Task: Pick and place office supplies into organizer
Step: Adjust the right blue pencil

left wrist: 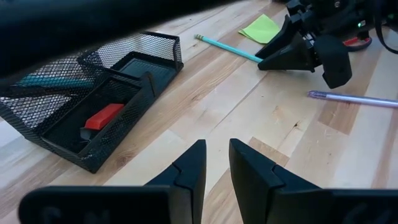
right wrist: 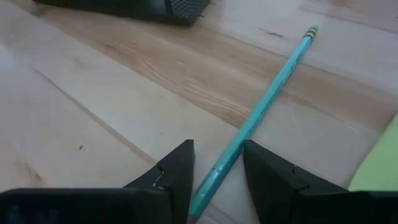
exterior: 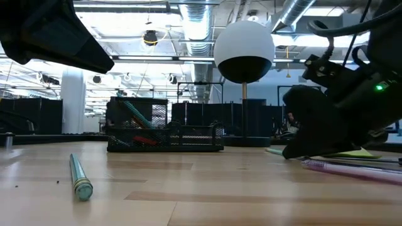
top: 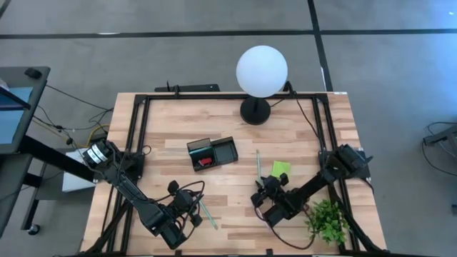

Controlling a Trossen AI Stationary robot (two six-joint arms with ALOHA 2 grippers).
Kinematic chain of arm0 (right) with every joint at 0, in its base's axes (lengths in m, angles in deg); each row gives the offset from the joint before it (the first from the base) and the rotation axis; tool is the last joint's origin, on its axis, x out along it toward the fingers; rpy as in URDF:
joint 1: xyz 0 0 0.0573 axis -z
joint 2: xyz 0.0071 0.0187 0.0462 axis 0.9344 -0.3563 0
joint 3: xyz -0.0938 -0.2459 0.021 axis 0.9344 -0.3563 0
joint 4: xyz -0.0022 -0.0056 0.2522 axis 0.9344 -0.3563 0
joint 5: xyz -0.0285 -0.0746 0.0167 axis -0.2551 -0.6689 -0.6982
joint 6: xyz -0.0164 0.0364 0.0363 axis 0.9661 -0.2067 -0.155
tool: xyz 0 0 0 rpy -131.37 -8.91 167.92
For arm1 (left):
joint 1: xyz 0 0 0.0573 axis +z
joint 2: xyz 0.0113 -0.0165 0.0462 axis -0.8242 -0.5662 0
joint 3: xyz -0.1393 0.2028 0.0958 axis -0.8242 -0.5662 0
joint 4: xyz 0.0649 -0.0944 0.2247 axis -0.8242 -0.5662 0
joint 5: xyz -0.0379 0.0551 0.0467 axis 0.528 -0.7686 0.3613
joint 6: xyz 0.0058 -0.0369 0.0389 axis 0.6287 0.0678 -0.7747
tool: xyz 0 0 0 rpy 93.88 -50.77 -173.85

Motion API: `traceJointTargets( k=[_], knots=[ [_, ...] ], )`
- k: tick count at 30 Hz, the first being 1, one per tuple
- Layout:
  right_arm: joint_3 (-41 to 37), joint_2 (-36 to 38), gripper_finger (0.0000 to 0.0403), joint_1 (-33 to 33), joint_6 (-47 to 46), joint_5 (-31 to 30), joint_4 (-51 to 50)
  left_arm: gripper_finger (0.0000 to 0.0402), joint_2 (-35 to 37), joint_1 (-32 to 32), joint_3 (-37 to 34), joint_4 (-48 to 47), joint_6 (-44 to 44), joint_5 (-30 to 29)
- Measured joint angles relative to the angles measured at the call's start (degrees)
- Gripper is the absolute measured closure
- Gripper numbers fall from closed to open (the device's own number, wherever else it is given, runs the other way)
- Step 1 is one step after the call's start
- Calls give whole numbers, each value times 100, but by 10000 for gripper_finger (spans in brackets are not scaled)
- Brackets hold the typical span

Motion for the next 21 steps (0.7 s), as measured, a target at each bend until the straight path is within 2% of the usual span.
traceJointTargets(
  k=[14, 21],
  knots=[
    [9, 60, 271, 241, -162, 118, -205, 336, 0, -2, 0, 69, 9, -9],
    [5, 181, 271, 460, -96, 214, 233, 336, -2, 0, 0, 67, -13, 16]
  ],
)
